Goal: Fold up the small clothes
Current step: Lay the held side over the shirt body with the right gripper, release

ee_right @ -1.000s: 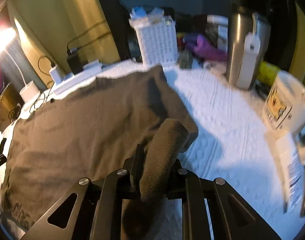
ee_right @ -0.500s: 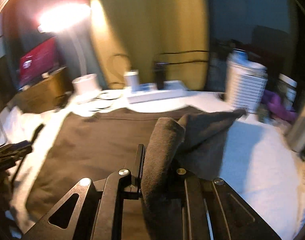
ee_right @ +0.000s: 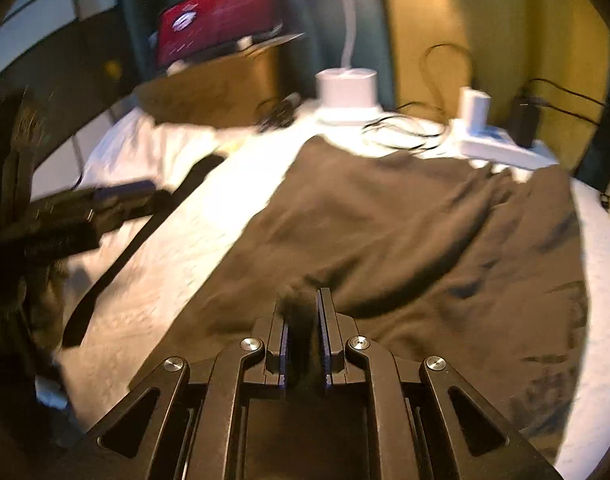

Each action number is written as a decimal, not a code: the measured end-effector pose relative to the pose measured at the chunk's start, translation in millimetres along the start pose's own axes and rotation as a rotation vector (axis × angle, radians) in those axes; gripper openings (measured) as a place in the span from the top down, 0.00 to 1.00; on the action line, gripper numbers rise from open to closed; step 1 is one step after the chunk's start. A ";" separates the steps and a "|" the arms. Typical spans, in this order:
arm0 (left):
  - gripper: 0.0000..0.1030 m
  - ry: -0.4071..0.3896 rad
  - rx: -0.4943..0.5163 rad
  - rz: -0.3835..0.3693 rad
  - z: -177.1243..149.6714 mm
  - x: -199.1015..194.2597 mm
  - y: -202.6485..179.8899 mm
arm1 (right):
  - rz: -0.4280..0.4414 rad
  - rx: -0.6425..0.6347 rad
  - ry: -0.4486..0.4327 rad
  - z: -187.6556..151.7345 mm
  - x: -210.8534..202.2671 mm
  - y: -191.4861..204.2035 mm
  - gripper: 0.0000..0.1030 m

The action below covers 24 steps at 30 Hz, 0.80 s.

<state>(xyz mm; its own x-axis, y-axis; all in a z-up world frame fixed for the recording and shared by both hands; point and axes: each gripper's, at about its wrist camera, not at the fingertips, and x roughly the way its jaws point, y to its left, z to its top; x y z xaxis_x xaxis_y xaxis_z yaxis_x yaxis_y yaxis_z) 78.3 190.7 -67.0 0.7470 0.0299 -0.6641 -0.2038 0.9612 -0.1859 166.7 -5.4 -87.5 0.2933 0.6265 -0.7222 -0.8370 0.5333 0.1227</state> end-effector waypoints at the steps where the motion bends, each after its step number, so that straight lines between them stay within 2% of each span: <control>1: 0.49 0.004 -0.007 -0.012 -1.2 -0.3 0.8 | 0.003 -0.007 0.005 -0.8 2.0 3.3 0.88; 10: 0.49 0.002 -0.012 -0.033 0.1 -7.0 -1.9 | 0.014 -0.048 -0.001 -5.7 -7.7 24.0 0.89; 17: 0.49 -0.024 0.003 -0.028 3.7 -19.8 -7.6 | 0.050 -0.119 -0.056 -4.4 -33.2 51.9 0.90; 19: 0.49 -0.022 0.003 -0.026 2.4 -20.2 -8.9 | 0.068 -0.135 -0.042 -8.5 -32.1 57.6 0.90; 24: 0.49 0.019 -0.018 -0.045 -2.4 -9.7 -9.7 | 0.119 -0.133 0.079 -26.9 -0.9 61.0 0.90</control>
<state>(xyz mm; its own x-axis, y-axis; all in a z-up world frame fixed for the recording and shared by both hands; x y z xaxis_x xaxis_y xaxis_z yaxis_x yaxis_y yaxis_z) 71.4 180.4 -60.5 0.7436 -0.0190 -0.6683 -0.1815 0.9563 -0.2291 103.0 11.3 -97.7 0.1559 0.6316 -0.7595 -0.9188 0.3751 0.1233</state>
